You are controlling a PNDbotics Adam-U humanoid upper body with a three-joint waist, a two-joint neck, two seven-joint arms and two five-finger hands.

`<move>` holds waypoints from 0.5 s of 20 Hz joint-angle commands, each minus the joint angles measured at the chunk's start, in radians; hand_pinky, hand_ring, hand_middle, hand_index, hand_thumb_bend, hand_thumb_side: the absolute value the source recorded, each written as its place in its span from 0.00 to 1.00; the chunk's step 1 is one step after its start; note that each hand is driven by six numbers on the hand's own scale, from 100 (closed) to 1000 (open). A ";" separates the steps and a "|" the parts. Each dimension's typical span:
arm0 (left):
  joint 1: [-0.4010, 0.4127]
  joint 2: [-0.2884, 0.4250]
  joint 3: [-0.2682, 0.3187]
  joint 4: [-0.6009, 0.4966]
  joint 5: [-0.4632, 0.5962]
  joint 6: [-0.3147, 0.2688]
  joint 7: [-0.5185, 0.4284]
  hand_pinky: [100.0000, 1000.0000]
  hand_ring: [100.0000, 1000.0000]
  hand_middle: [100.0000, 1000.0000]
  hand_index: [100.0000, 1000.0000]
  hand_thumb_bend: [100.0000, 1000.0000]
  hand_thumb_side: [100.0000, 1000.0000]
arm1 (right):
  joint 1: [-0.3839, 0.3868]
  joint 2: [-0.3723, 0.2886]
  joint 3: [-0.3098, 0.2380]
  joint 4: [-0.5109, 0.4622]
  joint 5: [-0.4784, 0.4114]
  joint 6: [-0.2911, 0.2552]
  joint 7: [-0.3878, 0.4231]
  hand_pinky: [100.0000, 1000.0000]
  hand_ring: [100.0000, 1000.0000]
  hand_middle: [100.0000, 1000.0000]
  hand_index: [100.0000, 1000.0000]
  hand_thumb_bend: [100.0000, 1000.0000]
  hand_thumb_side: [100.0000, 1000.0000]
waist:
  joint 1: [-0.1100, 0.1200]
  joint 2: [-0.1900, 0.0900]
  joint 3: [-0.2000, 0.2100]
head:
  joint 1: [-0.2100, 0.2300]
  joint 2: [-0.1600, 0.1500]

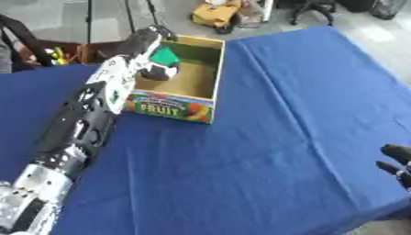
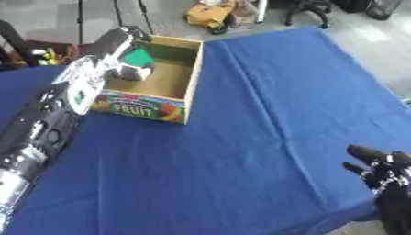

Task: Pick up objects on the table and place them in the box.

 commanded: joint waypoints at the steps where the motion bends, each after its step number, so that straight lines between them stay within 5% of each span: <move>1: -0.034 0.033 0.013 -0.003 -0.046 -0.014 -0.075 0.73 0.77 0.72 0.77 0.26 0.51 | -0.011 -0.009 -0.004 -0.007 0.013 -0.002 0.003 0.82 0.90 0.75 0.73 0.00 0.94 | -0.004 -0.018 0.000 | 0.002 0.002; 3: -0.035 0.033 0.010 0.005 -0.073 -0.025 -0.139 0.72 0.76 0.70 0.75 0.23 0.66 | -0.011 -0.010 -0.003 -0.006 0.014 -0.002 0.004 0.82 0.90 0.75 0.73 0.00 0.94 | -0.003 -0.020 0.001 | 0.002 0.005; 6: -0.033 0.032 0.018 0.000 -0.101 -0.031 -0.206 0.72 0.75 0.69 0.74 0.22 0.69 | -0.009 -0.011 -0.005 -0.005 0.014 -0.002 0.003 0.82 0.90 0.75 0.72 0.00 0.94 | -0.003 -0.024 0.002 | 0.002 0.007; 10: -0.025 0.030 0.028 -0.035 -0.083 -0.024 -0.175 0.71 0.72 0.63 0.71 0.24 0.75 | -0.006 -0.012 -0.007 -0.002 0.013 -0.001 0.002 0.82 0.90 0.75 0.72 0.00 0.94 | -0.004 -0.032 0.012 | -0.002 0.013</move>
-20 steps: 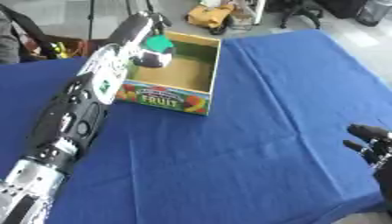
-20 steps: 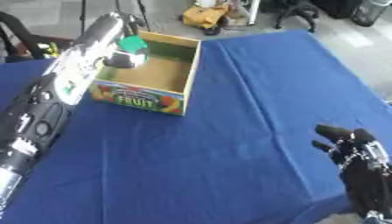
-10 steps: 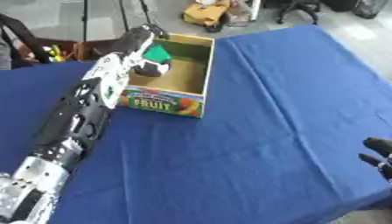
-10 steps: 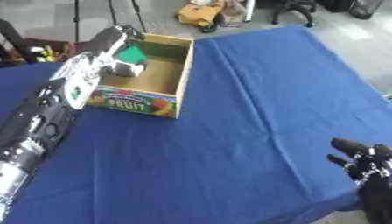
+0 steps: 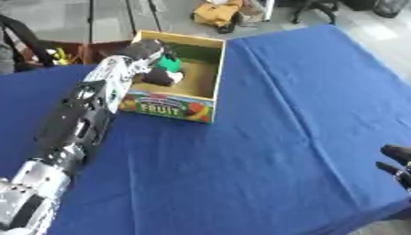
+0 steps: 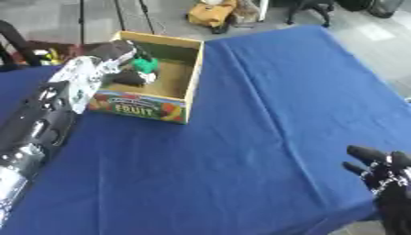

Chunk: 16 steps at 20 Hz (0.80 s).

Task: Pick up objects on the table and place them in the box.

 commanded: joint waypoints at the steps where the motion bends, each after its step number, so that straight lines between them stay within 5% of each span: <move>1: -0.015 0.027 0.015 -0.053 0.023 0.004 0.042 0.71 0.70 0.61 0.71 0.25 0.76 | -0.005 -0.015 -0.008 -0.008 0.006 -0.001 0.000 0.82 0.89 0.74 0.72 0.00 0.94 | -0.007 -0.028 0.010 | -0.004 0.012; 9: 0.084 0.083 -0.039 -0.287 0.383 -0.006 0.168 0.73 0.67 0.56 0.65 0.23 0.75 | 0.019 -0.024 -0.020 0.001 -0.002 0.005 -0.009 0.82 0.89 0.74 0.72 0.00 0.93 | -0.019 -0.087 0.144 | -0.047 0.042; 16: 0.384 0.159 -0.010 -0.727 0.881 0.130 0.193 0.75 0.67 0.54 0.66 0.20 0.84 | 0.045 -0.036 -0.021 -0.001 -0.014 0.006 -0.011 0.81 0.89 0.74 0.71 0.00 0.92 | -0.034 -0.131 0.275 | -0.081 0.069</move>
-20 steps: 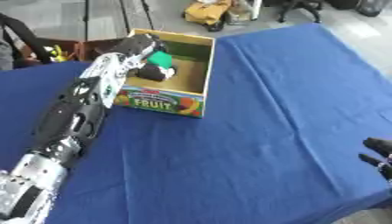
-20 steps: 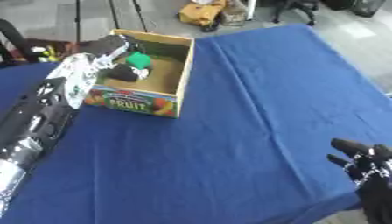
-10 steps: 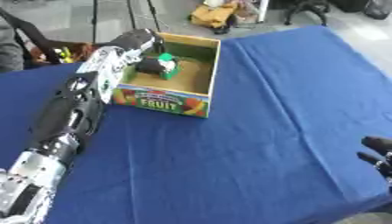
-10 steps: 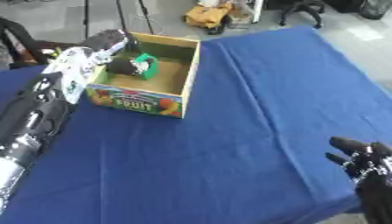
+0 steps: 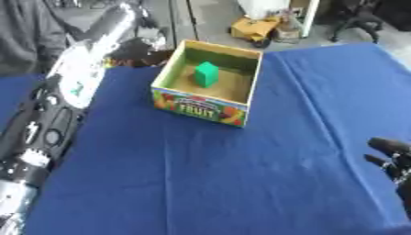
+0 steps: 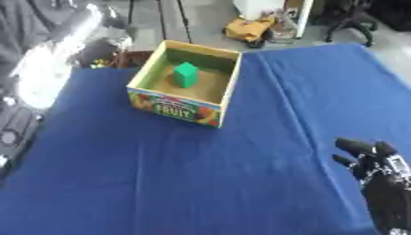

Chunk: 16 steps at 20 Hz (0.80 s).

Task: Pick up objects on the table and place them in the box.

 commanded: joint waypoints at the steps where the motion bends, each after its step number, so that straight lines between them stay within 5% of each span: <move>1: 0.118 0.034 0.036 -0.212 0.220 0.074 0.029 0.76 0.68 0.55 0.67 0.20 0.85 | 0.003 -0.028 -0.009 -0.014 -0.012 -0.001 -0.005 0.81 0.88 0.74 0.71 0.00 0.92 | -0.004 -0.025 0.029 | -0.014 0.014; 4: 0.263 0.003 0.056 -0.342 0.353 0.129 0.057 0.78 0.70 0.56 0.68 0.19 0.90 | 0.010 -0.032 -0.011 -0.016 -0.017 -0.001 -0.010 0.81 0.88 0.73 0.71 0.00 0.91 | -0.008 -0.034 0.062 | -0.018 0.023; 8: 0.432 -0.112 0.077 -0.403 0.445 0.127 0.047 0.82 0.73 0.58 0.68 0.21 0.94 | 0.019 -0.036 -0.009 -0.017 -0.025 -0.001 -0.014 0.81 0.88 0.73 0.71 0.00 0.91 | -0.015 -0.054 0.111 | -0.017 0.058; 16: 0.531 -0.190 0.086 -0.402 0.480 0.047 0.001 0.83 0.76 0.61 0.69 0.21 0.95 | 0.023 -0.036 0.003 -0.023 -0.045 0.004 -0.004 0.81 0.88 0.73 0.71 0.00 0.91 | -0.028 -0.062 0.146 | -0.005 0.095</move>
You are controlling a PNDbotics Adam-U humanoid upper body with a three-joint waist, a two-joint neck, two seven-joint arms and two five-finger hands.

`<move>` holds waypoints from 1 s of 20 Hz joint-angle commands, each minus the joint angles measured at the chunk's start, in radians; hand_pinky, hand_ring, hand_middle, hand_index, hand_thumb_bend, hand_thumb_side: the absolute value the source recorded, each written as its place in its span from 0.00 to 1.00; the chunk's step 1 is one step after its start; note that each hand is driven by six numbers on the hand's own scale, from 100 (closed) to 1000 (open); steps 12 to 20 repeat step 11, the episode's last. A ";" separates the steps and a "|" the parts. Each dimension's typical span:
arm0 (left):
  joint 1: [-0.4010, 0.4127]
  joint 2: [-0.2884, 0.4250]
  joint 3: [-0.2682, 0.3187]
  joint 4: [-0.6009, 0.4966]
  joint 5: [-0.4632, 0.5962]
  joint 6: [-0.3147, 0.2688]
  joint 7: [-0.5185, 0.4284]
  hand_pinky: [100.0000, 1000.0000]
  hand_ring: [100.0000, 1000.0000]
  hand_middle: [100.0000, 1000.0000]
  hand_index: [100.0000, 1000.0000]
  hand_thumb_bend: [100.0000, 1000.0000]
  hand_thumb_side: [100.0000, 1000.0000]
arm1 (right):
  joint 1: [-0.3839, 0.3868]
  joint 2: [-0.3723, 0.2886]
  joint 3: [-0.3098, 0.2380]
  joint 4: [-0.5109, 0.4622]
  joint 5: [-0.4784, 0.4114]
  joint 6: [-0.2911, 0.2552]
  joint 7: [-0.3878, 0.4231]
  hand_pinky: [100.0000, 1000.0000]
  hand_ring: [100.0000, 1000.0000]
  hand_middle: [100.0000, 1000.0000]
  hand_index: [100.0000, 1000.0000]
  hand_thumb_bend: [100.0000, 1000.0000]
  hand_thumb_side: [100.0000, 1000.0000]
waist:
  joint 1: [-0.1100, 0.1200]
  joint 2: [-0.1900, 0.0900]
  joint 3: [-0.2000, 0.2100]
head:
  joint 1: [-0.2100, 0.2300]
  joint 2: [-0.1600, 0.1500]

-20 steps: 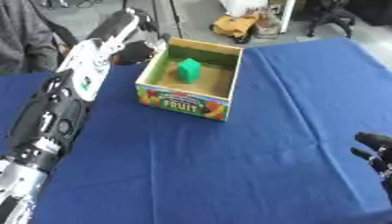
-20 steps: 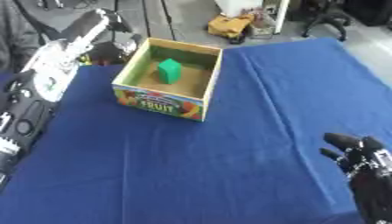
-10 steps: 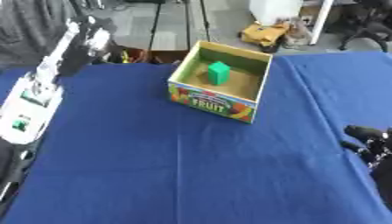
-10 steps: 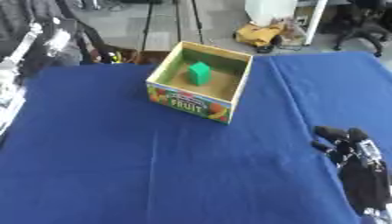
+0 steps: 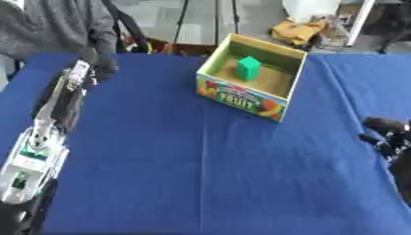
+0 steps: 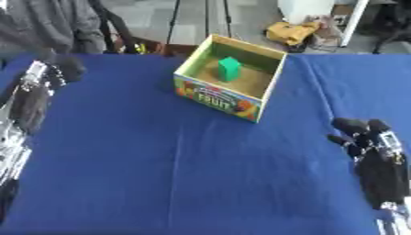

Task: Pick up objects on the table and place them in the box.

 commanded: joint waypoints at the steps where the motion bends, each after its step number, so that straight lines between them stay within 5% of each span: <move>1: 0.007 -0.010 0.017 -0.014 0.006 -0.030 -0.007 0.83 0.76 0.61 0.70 0.21 0.96 | -0.004 -0.019 0.001 -0.022 -0.011 0.001 0.001 0.81 0.88 0.73 0.71 0.00 0.91 | -0.002 -0.008 0.006 | 0.008 0.012; 20: 0.048 -0.040 0.022 0.022 0.030 -0.048 -0.017 0.82 0.75 0.60 0.68 0.21 1.00 | -0.010 -0.010 0.000 -0.027 -0.009 0.015 -0.021 0.80 0.87 0.72 0.70 0.00 0.91 | -0.010 0.008 0.014 | 0.017 0.012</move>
